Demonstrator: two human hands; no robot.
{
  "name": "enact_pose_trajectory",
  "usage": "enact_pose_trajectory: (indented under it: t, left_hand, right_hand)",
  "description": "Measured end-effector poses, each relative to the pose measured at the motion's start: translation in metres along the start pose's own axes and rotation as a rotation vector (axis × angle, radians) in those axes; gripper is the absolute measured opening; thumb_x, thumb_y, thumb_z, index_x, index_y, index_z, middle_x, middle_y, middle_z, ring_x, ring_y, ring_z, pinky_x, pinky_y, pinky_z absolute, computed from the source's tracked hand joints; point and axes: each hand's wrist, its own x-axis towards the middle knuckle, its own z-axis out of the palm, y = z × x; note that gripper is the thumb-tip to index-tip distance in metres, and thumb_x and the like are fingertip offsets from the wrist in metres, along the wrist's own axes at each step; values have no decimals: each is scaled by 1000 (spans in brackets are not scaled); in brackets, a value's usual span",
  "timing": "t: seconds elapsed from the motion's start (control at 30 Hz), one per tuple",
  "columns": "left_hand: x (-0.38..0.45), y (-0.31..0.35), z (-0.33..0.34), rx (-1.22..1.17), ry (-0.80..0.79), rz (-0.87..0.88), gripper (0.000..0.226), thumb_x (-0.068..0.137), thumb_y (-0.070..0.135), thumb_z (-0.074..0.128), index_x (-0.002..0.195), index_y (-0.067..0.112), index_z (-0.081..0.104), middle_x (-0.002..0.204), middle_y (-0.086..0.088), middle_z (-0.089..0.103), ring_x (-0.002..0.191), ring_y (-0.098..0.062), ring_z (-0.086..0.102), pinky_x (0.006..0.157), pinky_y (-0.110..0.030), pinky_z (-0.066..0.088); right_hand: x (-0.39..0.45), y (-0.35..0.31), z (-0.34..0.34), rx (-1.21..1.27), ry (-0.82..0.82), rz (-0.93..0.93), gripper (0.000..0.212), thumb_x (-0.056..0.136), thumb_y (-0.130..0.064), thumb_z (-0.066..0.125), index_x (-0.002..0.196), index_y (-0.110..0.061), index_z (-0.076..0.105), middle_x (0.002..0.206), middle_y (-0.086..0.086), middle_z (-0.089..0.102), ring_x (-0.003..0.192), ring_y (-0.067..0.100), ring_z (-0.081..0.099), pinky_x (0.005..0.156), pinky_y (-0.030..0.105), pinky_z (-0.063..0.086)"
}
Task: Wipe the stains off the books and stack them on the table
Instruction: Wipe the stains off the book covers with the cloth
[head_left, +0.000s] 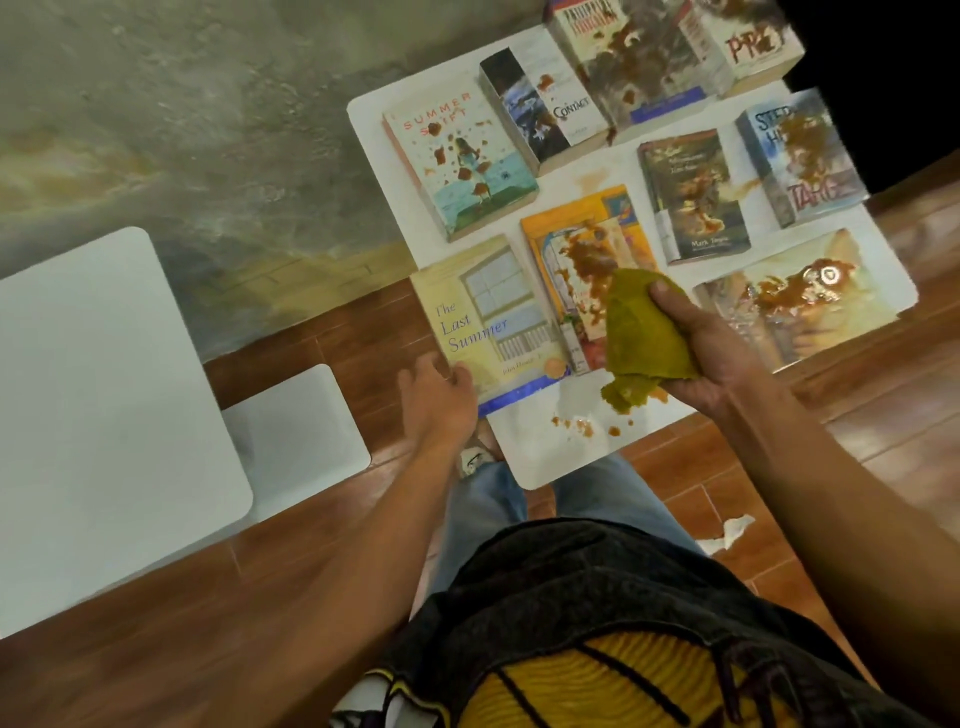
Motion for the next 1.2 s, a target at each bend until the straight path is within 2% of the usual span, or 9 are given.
enact_pose_trajectory:
  t: [0.2,0.37,0.47,0.6,0.7,0.8,0.97,1.1,1.2]
  left_hand:
    - [-11,24,13,263,74,200,48,99,38,58,142,20,47,141,-7,37,130,-25,39,107,-41,40]
    - [-22,47,43,391,35,287,54,99,47,54,145,23,42,151,-7,29,143,-27,24,112,-45,27]
    - [-26,56,65,401,28,237,66,94,53,58,148,23,36,155,-11,21,148,-31,13,114,-50,21]
    - [-29,64,87,411,35,116,91,87,63,62,155,23,18,164,-12,3,151,-38,-6,117,-58,15]
    - [-32,69,102,391,-1,23,110,81,74,60,159,23,1,166,-10,-16,150,-40,-23,118,-64,-1]
    - [-32,81,114,396,-5,-39,120,79,80,56,158,23,-14,163,-10,-30,146,-42,-32,114,-67,-10]
    - [-33,85,125,450,19,-71,123,79,82,52,157,21,-21,161,-13,-33,145,-45,-31,113,-72,-8]
    - [-36,83,127,471,8,-60,123,80,80,55,157,19,-20,161,-15,-31,145,-48,-29,112,-73,-6]
    - [-34,84,125,486,12,-57,124,79,80,55,157,18,-18,162,-15,-29,145,-49,-26,112,-73,-2]
  right_hand:
    - [-6,-14,-24,-123,52,-25,25,97,-17,56,121,-9,59,107,17,72,90,30,73,68,42,62]
    - [-3,-32,-57,-363,164,-166,38,90,-7,68,127,-9,58,119,22,67,105,39,68,79,49,59]
    - [-4,-45,-69,-555,155,-200,26,88,-8,72,110,-19,64,111,15,71,102,34,70,86,52,58]
    - [-2,-58,-71,-785,125,-204,13,93,-3,66,93,-16,68,79,1,75,75,19,74,65,35,61]
    - [3,-68,-71,-990,125,-247,5,89,-11,74,89,-16,72,82,4,75,71,17,73,67,35,62]
    - [11,-81,-68,-1194,82,-257,11,80,-24,84,82,-19,73,76,3,75,67,16,73,58,32,61]
    - [27,-89,-63,-1517,47,-313,24,78,-25,85,71,-24,63,72,0,69,64,18,69,52,34,60]
    - [48,-86,-61,-1647,23,-318,30,76,-32,86,90,-14,68,88,6,68,75,19,66,67,36,60]
    - [59,-79,-55,-1705,-30,-334,30,78,-32,84,95,-10,71,89,5,68,72,16,63,67,29,56]
